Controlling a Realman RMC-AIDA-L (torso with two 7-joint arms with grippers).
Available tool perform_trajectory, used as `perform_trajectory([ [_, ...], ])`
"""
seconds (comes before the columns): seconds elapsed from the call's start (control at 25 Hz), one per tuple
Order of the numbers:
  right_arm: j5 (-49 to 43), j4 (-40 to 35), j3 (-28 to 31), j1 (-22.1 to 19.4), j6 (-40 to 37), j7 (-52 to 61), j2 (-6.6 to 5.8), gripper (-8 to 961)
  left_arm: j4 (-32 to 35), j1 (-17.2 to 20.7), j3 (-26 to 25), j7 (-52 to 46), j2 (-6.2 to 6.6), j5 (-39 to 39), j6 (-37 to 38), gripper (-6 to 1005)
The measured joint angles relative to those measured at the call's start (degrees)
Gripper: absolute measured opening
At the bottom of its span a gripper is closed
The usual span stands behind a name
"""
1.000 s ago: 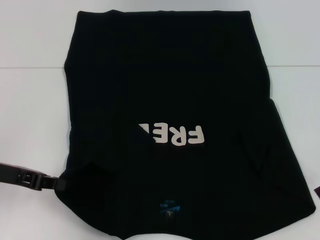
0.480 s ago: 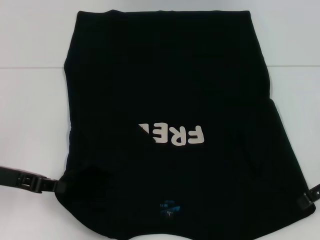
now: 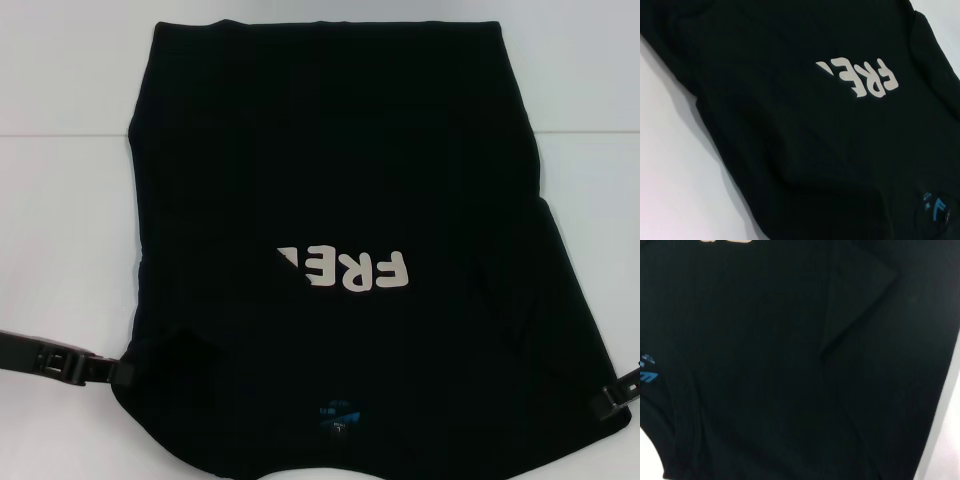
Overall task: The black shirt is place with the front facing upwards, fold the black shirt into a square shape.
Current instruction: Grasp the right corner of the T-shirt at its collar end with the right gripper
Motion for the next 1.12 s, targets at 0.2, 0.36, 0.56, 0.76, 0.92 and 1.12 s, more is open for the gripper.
perform_trajectory([
  [0.2,0.0,1.0,0.2,0.3,0.5,0.1,0.14,937,0.0,0.0,0.1,0.0,0.00,0.0,0.0,30],
  [0.36,0.0,1.3,0.2,0.5,0.7,0.1,0.20,935,0.0,0.0,0.1,0.0,0.00,0.0,0.0,30],
  [0.56,0.0,1.3,0.1,0.5,0.8,0.0,0.21,826,0.0,0.0,0.2,0.1,0.00,0.0,0.0,31],
  [0.76,-0.2,1.3,-0.1,0.3,0.8,-0.1,0.02,802,0.0,0.0,0.2,0.2,0.00,0.1,0.0,31],
  [0.92,-0.1,1.3,-0.2,0.0,0.9,-0.5,-0.05,804,0.0,0.0,0.2,0.2,0.00,0.1,-0.1,31],
  [1.12,-0.1,1.3,-0.4,0.0,1.3,-1.0,0.43,805,-0.6,-0.1,0.2,0.5,0.03,0.1,-0.2,31],
])
